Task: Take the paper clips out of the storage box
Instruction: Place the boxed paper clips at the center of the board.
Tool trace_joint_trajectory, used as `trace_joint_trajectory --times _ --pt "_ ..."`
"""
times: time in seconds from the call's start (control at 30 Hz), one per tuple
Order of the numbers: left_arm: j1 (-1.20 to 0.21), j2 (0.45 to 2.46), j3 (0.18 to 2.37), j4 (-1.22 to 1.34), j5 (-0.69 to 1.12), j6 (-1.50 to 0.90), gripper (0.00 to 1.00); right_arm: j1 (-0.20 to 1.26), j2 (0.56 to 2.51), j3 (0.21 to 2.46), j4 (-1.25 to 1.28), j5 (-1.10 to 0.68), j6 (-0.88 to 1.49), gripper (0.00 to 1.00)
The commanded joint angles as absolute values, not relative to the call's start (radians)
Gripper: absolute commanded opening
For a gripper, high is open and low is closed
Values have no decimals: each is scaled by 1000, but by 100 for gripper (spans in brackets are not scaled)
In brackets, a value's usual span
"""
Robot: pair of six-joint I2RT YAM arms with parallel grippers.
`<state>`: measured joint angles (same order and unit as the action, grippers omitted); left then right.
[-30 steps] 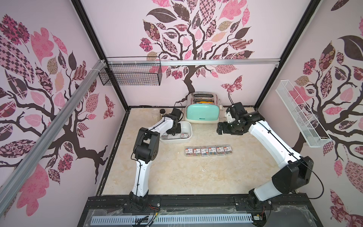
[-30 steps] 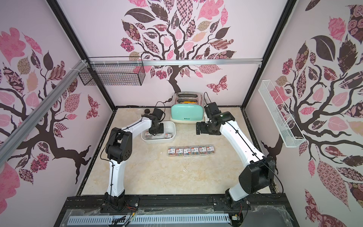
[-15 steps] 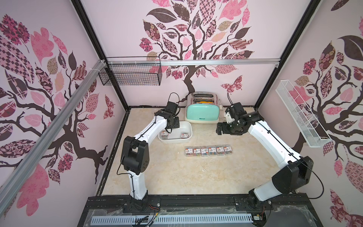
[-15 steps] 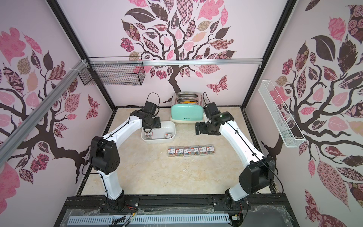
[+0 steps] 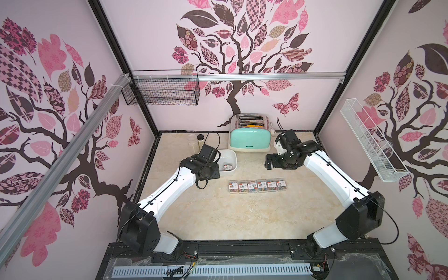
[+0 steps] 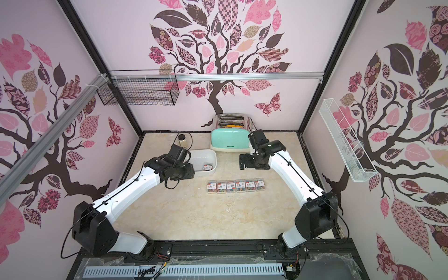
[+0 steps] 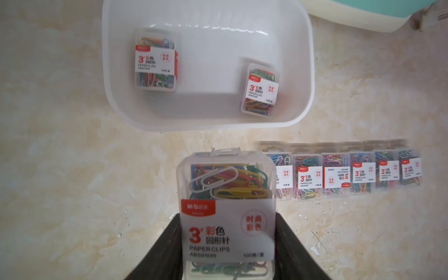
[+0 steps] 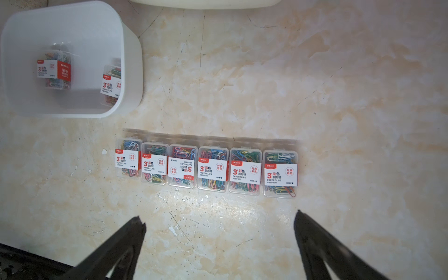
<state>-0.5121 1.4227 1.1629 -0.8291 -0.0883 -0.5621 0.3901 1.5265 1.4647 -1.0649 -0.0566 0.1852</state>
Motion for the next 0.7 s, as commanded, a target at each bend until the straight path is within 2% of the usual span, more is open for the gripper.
trace_joint_trajectory --times 0.0,0.2,0.67 --pt "-541 1406 1103 -803 -97 -609 49 412 1476 1458 -1051 -58 202 99" --pt "-615 1474 1051 -751 -99 -632 49 427 1461 1452 -1061 -44 205 99" --pt "-621 1740 1118 -641 -104 -567 52 429 1429 1425 -1065 -31 211 99"
